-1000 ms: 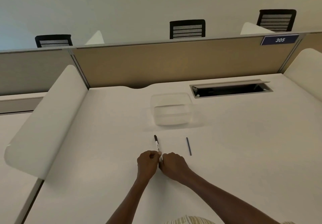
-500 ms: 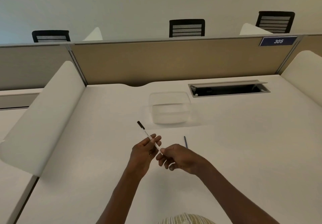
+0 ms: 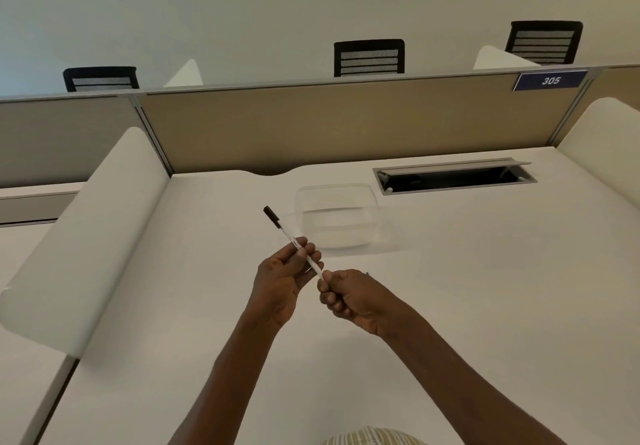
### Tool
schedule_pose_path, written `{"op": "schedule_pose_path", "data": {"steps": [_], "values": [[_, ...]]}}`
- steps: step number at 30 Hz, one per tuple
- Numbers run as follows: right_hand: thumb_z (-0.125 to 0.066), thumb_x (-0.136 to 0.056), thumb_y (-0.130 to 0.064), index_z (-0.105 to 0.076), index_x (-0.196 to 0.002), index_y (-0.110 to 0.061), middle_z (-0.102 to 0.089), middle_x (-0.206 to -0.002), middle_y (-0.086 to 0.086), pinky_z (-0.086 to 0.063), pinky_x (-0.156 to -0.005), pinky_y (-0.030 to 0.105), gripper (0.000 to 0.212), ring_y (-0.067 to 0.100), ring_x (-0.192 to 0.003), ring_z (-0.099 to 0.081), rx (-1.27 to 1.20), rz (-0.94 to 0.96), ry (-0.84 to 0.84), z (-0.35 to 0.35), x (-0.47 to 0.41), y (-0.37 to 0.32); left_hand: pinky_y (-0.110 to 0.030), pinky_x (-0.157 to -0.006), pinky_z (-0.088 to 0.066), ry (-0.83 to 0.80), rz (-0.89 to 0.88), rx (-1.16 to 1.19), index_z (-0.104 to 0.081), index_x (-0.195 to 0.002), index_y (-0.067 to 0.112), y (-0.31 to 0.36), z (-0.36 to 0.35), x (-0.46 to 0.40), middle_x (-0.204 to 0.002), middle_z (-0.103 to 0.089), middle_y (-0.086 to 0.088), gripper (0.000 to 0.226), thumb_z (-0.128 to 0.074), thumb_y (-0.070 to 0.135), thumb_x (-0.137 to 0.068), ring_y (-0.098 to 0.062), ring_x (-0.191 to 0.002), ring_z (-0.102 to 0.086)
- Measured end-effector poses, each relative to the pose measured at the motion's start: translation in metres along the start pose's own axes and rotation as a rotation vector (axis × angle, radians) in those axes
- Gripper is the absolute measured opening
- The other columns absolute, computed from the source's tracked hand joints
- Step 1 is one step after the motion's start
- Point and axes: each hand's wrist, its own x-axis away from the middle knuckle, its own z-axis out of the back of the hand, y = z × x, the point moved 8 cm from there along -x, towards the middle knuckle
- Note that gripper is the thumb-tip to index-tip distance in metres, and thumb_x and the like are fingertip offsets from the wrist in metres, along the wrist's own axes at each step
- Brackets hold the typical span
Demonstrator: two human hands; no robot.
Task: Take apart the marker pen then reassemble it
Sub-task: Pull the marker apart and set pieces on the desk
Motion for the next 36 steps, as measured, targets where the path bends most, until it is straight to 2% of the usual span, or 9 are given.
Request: {"op": "schedule_pose_path", "data": {"steps": [6, 11, 13, 18, 22, 25, 28, 33, 36], "values": [[-0.047, -0.096, -0.013, -0.055, -0.062, -0.020, -0.057, -0.061, -0.007, -0.034, -0.057, 0.023, 0.035, 0.011, -0.056, -0.049, 0.724, 0.307, 0.418, 0.010, 0.012, -0.036, -0.032, -0.073, -0.062, 0.190, -0.105, -0.002, -0.068, -0.101, -0.001, 0.001, -0.001, 0.007, -0.082, -0.075, -0.008, 0.012, -0.063, -0.002, -0.090, -0.021, -0.080, -0.073], [-0.049, -0.095, -0.008, -0.067, -0.094, -0.012, -0.072, -0.090, 0.001, -0.035, -0.066, 0.023, 0.019, 0.021, -0.085, -0.065, 1.258, 0.564, 0.703, -0.002, 0.025, -0.055, -0.032, -0.071, -0.062, 0.294, -0.065, 0.154, -0.067, -0.103, -0.002, -0.006, -0.002, 0.006, -0.088, -0.075, -0.012, 0.015, -0.065, -0.002, -0.089, -0.020, -0.081, -0.075], [-0.047, -0.098, -0.015, -0.067, -0.091, -0.013, -0.072, -0.086, 0.002, -0.038, -0.064, 0.025, 0.022, 0.020, -0.079, -0.065, 1.175, 0.500, 0.623, 0.000, 0.020, -0.054, -0.031, -0.072, -0.062, 0.273, -0.059, 0.161, -0.066, -0.106, -0.003, -0.005, -0.003, 0.006, -0.089, -0.074, -0.011, 0.016, -0.062, -0.002, -0.090, -0.019, -0.080, -0.075], [-0.041, -0.103, -0.030, -0.069, -0.086, -0.009, -0.061, -0.070, 0.002, -0.032, -0.044, 0.017, 0.039, 0.008, -0.050, -0.042, -0.059, -0.019, -0.025, -0.004, 0.005, -0.026, -0.030, -0.073, -0.061, 0.104, -0.059, 0.132, -0.063, -0.112, -0.004, 0.011, 0.000, 0.003, -0.087, -0.075, -0.008, 0.019, -0.055, -0.001, -0.095, -0.020, -0.084, -0.074], [-0.046, -0.101, -0.028, -0.068, -0.085, -0.008, -0.060, -0.070, 0.001, -0.029, -0.041, 0.017, 0.034, 0.007, -0.049, -0.039, -0.296, -0.153, -0.213, -0.018, 0.011, -0.020, -0.031, -0.074, -0.061, 0.046, -0.061, 0.117, -0.064, -0.112, -0.001, 0.020, -0.001, 0.003, -0.091, -0.077, -0.009, 0.020, -0.054, 0.001, -0.094, -0.022, -0.088, -0.075], [-0.043, -0.103, -0.025, -0.056, -0.077, -0.012, -0.052, -0.059, -0.002, -0.028, -0.039, 0.016, 0.032, 0.006, -0.044, -0.036, -0.296, -0.126, -0.092, -0.019, 0.005, -0.019, -0.030, -0.073, -0.061, 0.087, -0.092, 0.105, -0.066, -0.109, -0.001, 0.024, 0.001, 0.005, -0.089, -0.077, -0.009, 0.018, -0.057, 0.001, -0.093, -0.022, -0.085, -0.075], [-0.041, -0.103, -0.024, -0.057, -0.072, -0.013, -0.052, -0.056, -0.002, -0.032, -0.043, 0.017, 0.037, 0.007, -0.045, -0.038, 0.003, 0.014, 0.163, -0.007, -0.001, -0.026, -0.030, -0.071, -0.061, 0.197, -0.116, 0.099, -0.067, -0.103, -0.001, 0.020, 0.005, 0.009, -0.085, -0.076, -0.010, 0.014, -0.061, -0.002, -0.091, -0.020, -0.080, -0.074], [-0.054, -0.094, -0.010, -0.063, -0.076, -0.011, -0.065, -0.068, 0.004, -0.039, -0.057, 0.028, 0.021, 0.021, -0.063, -0.057, 1.176, 0.649, 0.667, -0.018, 0.020, -0.064, -0.032, -0.069, -0.063, 0.347, -0.059, 0.223, -0.067, -0.101, -0.004, 0.009, 0.008, 0.009, -0.087, -0.074, -0.013, 0.012, -0.064, -0.003, -0.089, -0.019, -0.074, -0.075], [-0.062, -0.092, -0.009, -0.064, -0.076, -0.008, -0.063, -0.064, 0.007, -0.043, -0.051, 0.031, 0.017, 0.023, -0.057, -0.057, 1.359, 0.848, 0.735, -0.027, 0.025, -0.064, -0.031, -0.066, -0.063, 0.344, -0.029, 0.256, -0.067, -0.100, -0.004, 0.006, 0.008, 0.006, -0.085, -0.074, -0.012, 0.011, -0.062, -0.002, -0.091, -0.019, -0.072, -0.076]]}}
